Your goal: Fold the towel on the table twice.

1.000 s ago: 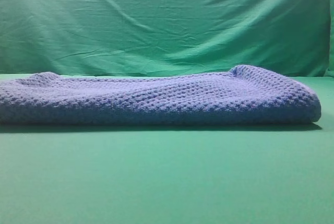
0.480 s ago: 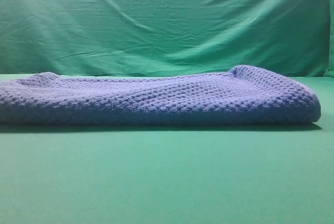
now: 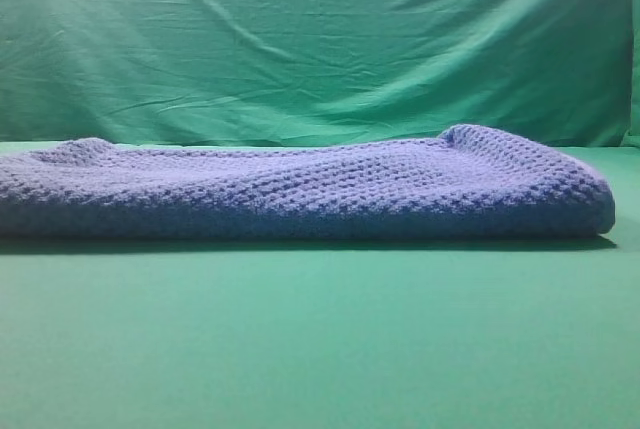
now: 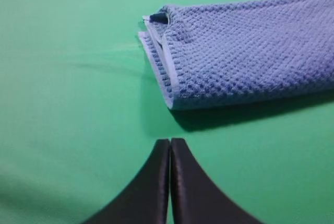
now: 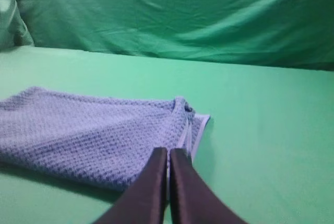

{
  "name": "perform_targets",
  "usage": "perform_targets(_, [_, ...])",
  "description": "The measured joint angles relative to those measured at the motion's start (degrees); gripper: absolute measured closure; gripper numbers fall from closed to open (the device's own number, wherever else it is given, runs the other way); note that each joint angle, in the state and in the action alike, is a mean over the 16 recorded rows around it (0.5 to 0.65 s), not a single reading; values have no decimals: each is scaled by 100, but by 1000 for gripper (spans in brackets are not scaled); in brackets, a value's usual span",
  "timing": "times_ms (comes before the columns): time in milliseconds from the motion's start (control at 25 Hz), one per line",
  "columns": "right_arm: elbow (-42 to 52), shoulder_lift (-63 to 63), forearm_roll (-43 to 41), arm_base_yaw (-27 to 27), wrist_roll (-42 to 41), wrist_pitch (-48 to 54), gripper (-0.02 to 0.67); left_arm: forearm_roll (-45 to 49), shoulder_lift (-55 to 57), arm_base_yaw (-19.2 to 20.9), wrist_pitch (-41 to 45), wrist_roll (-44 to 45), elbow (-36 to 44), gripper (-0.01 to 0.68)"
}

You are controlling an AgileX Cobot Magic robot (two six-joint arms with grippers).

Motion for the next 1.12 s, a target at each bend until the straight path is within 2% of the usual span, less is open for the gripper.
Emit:
perform_targets(880, [247, 0, -43, 0, 0, 812, 649, 242, -24, 3, -180, 57, 201, 673])
perform_targets(1120, [247, -4, -43, -132, 0, 828, 649, 242, -142, 129, -176, 62, 201, 673])
